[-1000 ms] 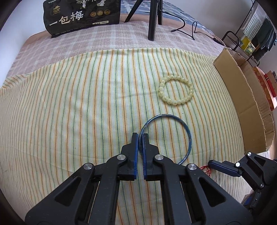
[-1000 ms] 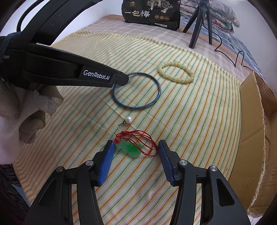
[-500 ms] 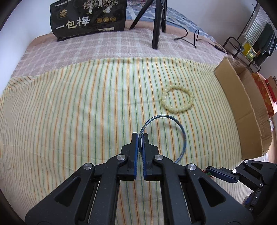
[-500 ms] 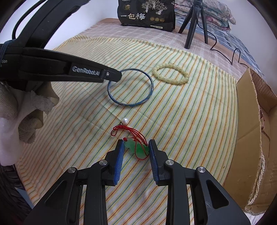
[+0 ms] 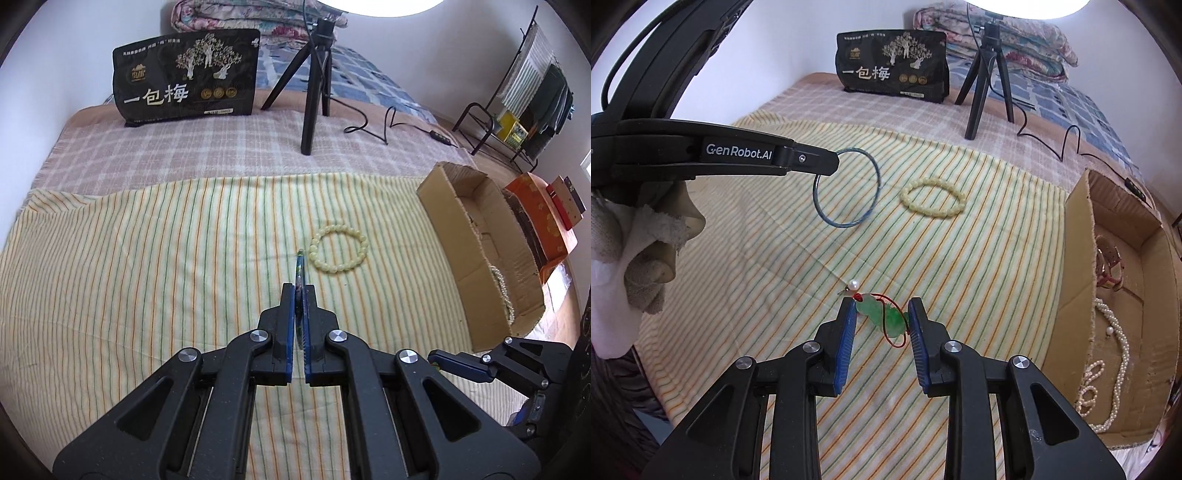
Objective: Organize jewelry
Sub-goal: 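Grasp the blue bangle with the left tool while the right tool grasps the jade pendant, then carry the bangle and jade pendant over the cardboard box with both tools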
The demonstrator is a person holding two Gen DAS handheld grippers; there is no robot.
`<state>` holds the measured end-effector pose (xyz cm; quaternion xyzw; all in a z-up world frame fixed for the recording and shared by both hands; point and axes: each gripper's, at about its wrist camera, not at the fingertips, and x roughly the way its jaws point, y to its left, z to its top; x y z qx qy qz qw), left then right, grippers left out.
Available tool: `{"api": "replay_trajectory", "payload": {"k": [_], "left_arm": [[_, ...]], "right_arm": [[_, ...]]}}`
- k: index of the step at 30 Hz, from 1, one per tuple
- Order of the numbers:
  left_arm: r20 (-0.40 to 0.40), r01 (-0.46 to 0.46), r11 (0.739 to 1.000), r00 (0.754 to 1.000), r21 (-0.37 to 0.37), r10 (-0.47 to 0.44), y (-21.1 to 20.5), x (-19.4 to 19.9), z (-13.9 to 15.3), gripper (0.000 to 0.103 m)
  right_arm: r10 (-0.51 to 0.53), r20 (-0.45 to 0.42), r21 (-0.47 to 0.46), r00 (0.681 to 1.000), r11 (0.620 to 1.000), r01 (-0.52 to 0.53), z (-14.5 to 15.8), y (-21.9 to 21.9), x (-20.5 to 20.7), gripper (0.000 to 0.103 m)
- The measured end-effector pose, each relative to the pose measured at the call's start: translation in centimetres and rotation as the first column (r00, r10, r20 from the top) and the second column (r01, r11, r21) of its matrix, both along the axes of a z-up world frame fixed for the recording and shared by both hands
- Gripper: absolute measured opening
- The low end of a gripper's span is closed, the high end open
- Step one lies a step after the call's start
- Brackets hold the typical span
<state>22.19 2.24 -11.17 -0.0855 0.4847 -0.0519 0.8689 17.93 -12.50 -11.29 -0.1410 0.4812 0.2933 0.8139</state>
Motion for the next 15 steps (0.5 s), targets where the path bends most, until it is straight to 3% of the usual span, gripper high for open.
{"api": "replay_trajectory", "payload": {"k": [15], "left_arm": [[0.068,0.041,0.999,0.997,-0.034,-0.039,-2.2,-1.1,3.0,0.001]], "right_arm": [[-0.038,0.062,0.051,0.997,0.998,0.035,3.1,-2.5,-0.1,0.027]]}}
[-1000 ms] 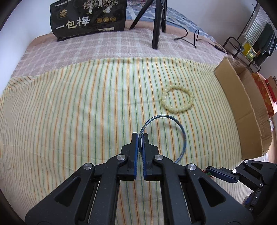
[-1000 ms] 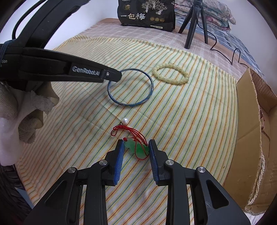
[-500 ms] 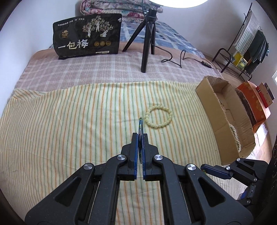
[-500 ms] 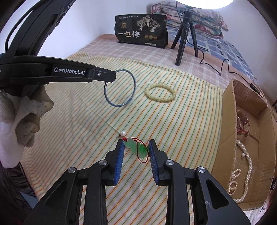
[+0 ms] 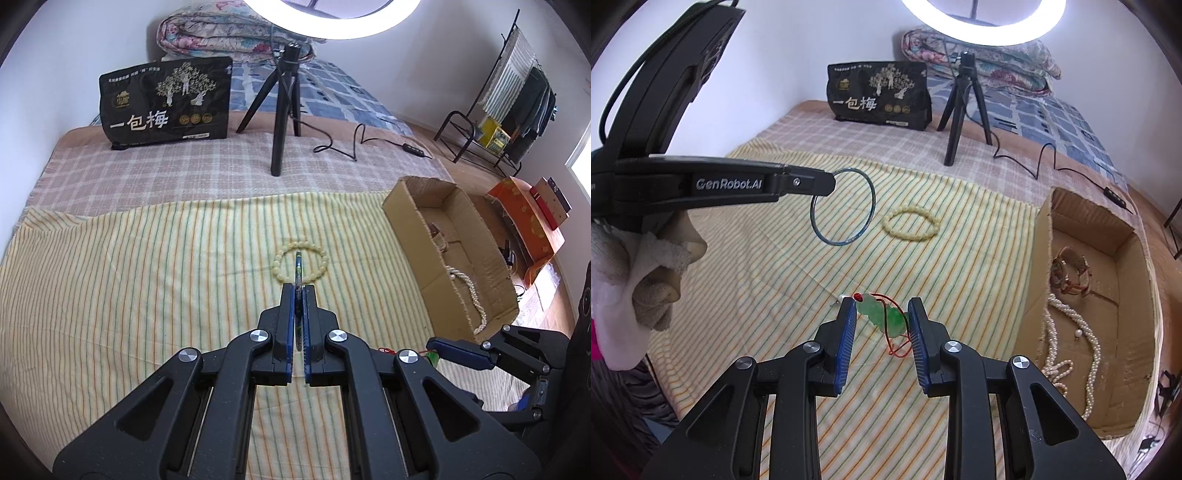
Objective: Organize jewelry
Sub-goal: 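Carry the bangle and jade pendant over the cardboard box with both tools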
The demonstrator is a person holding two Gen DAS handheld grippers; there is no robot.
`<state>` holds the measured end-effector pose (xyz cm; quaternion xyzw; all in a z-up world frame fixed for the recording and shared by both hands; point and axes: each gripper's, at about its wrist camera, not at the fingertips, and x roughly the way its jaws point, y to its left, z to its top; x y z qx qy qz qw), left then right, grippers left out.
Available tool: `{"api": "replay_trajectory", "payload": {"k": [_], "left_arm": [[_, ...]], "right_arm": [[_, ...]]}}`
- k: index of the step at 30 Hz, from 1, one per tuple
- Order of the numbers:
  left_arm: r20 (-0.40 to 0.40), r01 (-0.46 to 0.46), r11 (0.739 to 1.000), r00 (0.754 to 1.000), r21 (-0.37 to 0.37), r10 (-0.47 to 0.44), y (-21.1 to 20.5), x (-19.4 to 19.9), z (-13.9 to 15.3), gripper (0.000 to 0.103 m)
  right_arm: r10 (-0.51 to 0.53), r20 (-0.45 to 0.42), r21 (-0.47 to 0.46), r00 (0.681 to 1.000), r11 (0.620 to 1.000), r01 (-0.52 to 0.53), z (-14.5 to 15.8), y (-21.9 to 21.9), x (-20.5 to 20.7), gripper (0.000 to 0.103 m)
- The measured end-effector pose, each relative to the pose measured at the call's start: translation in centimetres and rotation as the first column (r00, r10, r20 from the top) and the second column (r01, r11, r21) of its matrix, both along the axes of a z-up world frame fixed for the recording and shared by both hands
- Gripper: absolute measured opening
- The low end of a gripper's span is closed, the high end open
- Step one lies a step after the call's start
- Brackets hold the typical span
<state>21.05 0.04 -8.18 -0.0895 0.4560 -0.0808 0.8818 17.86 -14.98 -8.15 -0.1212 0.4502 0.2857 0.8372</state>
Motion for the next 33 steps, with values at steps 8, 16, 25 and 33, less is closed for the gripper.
{"api": "replay_trajectory", "payload": {"k": [8,16,25,33], "left_arm": [[0.038,0.028,0.999,0.999,-0.020,-0.027,-2.0,-0.3,1.7,0.001],[0.057,0.069,0.997,0.996,-0.045,-0.066,-4.8,-0.3,2.7,0.001],[0.086,0.139,0.989,0.987,-0.059,-0.134,-8.7,-0.6,4.0,0.001],[0.090,0.202,0.977,0.977,-0.072,-0.196,-12.1,-1.1,4.3,0.001]], "right_arm": [[-0.071,0.035,0.031,0.997,0.997,0.070,1.8,-2.8,0.9,0.027],[-0.173,0.047,0.059,0.984,0.984,0.170,2.6,-6.7,3.2,0.027],[-0.276,0.069,0.105,0.959,0.958,0.268,4.4,-11.1,5.3,0.027],[-0.325,0.073,0.096,0.943,0.943,0.318,4.3,-13.7,7.6,0.027]]}}
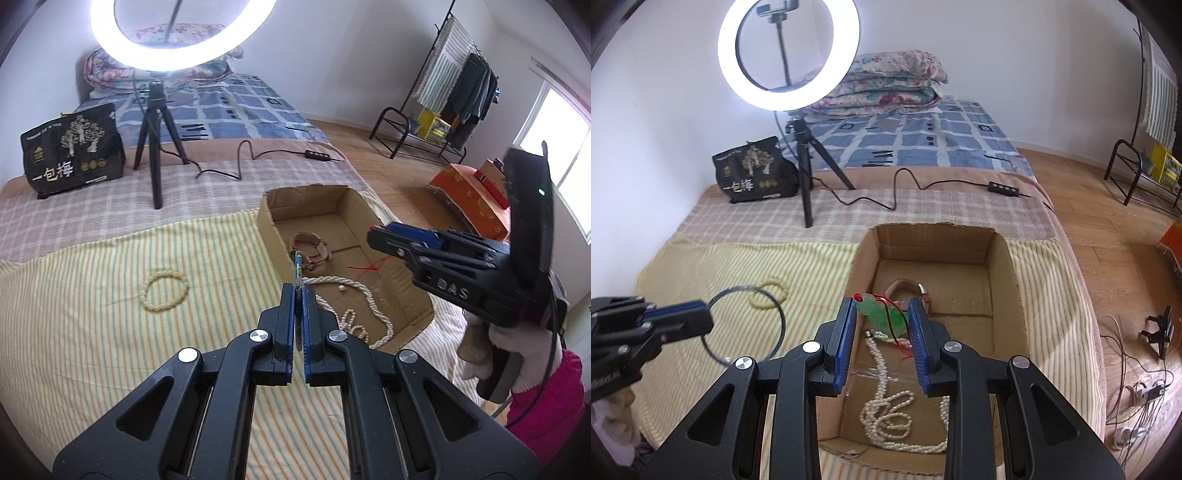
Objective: Organize jewelry
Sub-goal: 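Carry the bangle and jade pendant over the cardboard box with both tools, then open the right tool to drop the jade pendant while the left tool releases the bangle into the box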
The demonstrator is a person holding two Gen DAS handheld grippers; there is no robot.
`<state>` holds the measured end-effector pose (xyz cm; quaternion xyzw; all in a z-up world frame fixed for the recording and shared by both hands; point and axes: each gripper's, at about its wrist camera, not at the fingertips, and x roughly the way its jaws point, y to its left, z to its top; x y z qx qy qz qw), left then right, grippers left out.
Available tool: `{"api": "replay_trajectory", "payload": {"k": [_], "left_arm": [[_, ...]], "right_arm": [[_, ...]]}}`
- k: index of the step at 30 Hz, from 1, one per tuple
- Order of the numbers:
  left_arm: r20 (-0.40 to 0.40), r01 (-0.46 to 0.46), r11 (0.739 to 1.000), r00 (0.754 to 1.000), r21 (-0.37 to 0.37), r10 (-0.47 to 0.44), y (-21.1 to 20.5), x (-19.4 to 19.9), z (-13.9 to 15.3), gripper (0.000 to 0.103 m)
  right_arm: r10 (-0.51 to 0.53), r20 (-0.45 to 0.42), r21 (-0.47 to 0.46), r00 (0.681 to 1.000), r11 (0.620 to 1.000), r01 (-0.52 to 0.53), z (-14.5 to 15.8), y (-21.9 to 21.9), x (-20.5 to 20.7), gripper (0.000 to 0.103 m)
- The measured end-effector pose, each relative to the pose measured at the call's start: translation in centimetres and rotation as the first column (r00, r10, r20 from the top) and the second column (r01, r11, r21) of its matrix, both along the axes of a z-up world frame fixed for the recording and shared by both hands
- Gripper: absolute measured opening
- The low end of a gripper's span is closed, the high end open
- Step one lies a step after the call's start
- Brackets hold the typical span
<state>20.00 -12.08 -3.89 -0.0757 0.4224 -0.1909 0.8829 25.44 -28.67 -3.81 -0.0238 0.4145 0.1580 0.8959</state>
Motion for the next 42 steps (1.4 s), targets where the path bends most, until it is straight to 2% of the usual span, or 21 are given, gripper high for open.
{"api": "replay_trajectory", "payload": {"k": [25,40,41,42], "left_arm": [[-0.043,0.141,0.990,0.989,0.005,-0.141,-8.1,-0.1,-2.3,0.001],[-0.053,0.149,0.989,0.987,0.006,-0.149,-8.9,0.4,-3.2,0.001],[-0.053,0.151,0.989,0.987,0.008,-0.150,-8.9,0.5,-3.2,0.001],[-0.055,0.149,0.989,0.987,0.012,-0.148,-8.9,0.5,-3.2,0.001]], "right_arm": [[-0.107,-0.028,0.004,0.994,0.994,0.107,-2.2,-4.1,6.7,0.027],[-0.100,-0.046,0.010,0.994,0.995,0.101,-3.4,-4.2,7.7,0.028],[-0.099,-0.046,0.009,0.994,0.995,0.099,-3.4,-4.1,7.7,0.030],[-0.100,-0.046,0.005,0.994,0.995,0.100,-3.4,-4.1,7.7,0.039]]}}
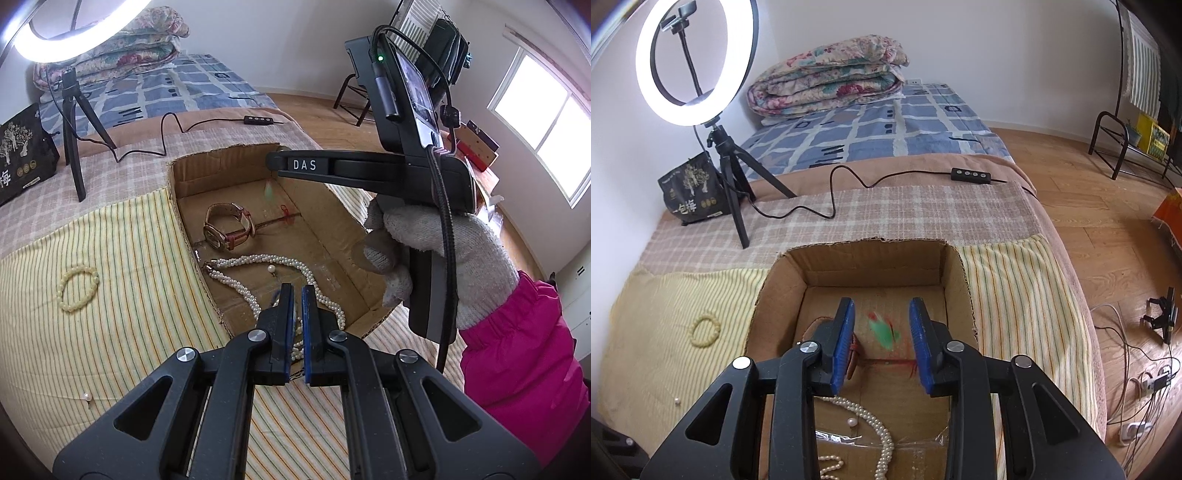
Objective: Organize jewelry
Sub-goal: 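Open the right tool to drop the jade pendant while the left tool releases the bangle into the box, then move both open tools to the pale beaded bracelet and the single pearl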
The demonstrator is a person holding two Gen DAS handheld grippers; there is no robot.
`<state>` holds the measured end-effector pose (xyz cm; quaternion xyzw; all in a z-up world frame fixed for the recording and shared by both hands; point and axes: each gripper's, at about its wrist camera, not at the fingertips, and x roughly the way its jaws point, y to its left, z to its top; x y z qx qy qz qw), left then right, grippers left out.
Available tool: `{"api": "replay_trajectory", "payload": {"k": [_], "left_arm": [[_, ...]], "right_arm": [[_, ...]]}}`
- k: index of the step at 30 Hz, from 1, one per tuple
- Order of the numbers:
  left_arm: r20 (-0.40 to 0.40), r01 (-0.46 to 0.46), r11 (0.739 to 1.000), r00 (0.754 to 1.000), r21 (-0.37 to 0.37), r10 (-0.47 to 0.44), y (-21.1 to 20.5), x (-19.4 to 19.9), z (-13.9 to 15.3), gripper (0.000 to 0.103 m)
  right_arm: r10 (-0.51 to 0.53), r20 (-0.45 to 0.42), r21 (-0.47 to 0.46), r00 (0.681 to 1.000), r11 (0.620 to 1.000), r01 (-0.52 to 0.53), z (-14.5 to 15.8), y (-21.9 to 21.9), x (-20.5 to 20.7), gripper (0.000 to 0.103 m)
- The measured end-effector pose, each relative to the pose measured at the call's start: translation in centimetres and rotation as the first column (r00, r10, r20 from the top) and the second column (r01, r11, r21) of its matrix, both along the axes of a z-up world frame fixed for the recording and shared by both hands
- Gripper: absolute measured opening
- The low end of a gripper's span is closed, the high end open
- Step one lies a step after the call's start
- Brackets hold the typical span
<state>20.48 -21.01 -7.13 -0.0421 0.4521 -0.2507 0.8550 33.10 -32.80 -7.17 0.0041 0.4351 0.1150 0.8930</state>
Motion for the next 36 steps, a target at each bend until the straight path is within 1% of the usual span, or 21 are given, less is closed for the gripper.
{"api": "replay_trajectory", "payload": {"k": [1,2,3,5,7,8,15,21,24,31,36], "left_arm": [[-0.001,-0.004,1.000,1.000,0.002,0.004,0.0,0.0,0.0,0.002],[-0.003,-0.005,1.000,1.000,0.002,0.005,0.1,0.1,0.0,0.002],[-0.004,-0.006,1.000,1.000,0.004,0.006,0.1,0.1,-0.1,0.003],[-0.005,-0.010,1.000,1.000,0.006,0.010,0.2,0.1,-0.1,0.008],[-0.005,-0.011,1.000,1.000,0.006,0.011,0.3,0.0,-0.1,0.017],[-0.004,-0.009,1.000,1.000,0.006,0.009,0.3,0.0,0.0,0.019],[0.011,-0.015,1.000,1.000,0.002,0.015,0.9,-0.6,0.6,0.019],[0.017,-0.040,0.999,0.999,-0.008,0.040,2.3,-1.0,1.3,0.019],[0.026,-0.059,0.998,0.998,-0.017,0.060,3.4,-1.3,1.8,0.019],[0.040,-0.112,0.994,0.993,-0.014,0.112,6.8,-1.9,2.4,0.019],[0.046,-0.140,0.990,0.989,-0.005,0.140,9.4,-2.4,2.6,0.019]], "right_arm": [[-0.003,0.002,-0.004,1.000,1.000,0.003,0.0,0.0,0.0,0.045],[-0.009,0.006,-0.010,1.000,1.000,0.009,0.1,0.0,-0.1,0.055],[-0.013,0.010,-0.013,1.000,1.000,0.013,0.1,0.0,-0.1,0.057],[-0.013,0.009,-0.011,1.000,1.000,0.014,0.3,0.0,-0.1,0.057],[-0.019,0.015,-0.017,1.000,1.000,0.019,0.4,0.0,-0.2,0.057],[-0.022,0.017,-0.021,1.000,1.000,0.022,0.5,0.0,-0.3,0.057],[-0.025,0.031,-0.034,0.999,0.999,0.026,1.5,0.2,-1.0,0.058],[-0.030,0.053,-0.045,0.998,0.998,0.032,2.8,0.6,-1.7,0.058],[-0.028,0.063,-0.049,0.998,0.998,0.032,3.4,1.0,-2.1,0.058],[0.002,0.081,-0.055,0.997,0.999,0.002,4.7,2.4,-3.0,0.058],[0.034,0.087,-0.033,0.996,0.999,-0.031,5.4,3.9,-3.6,0.058]]}}
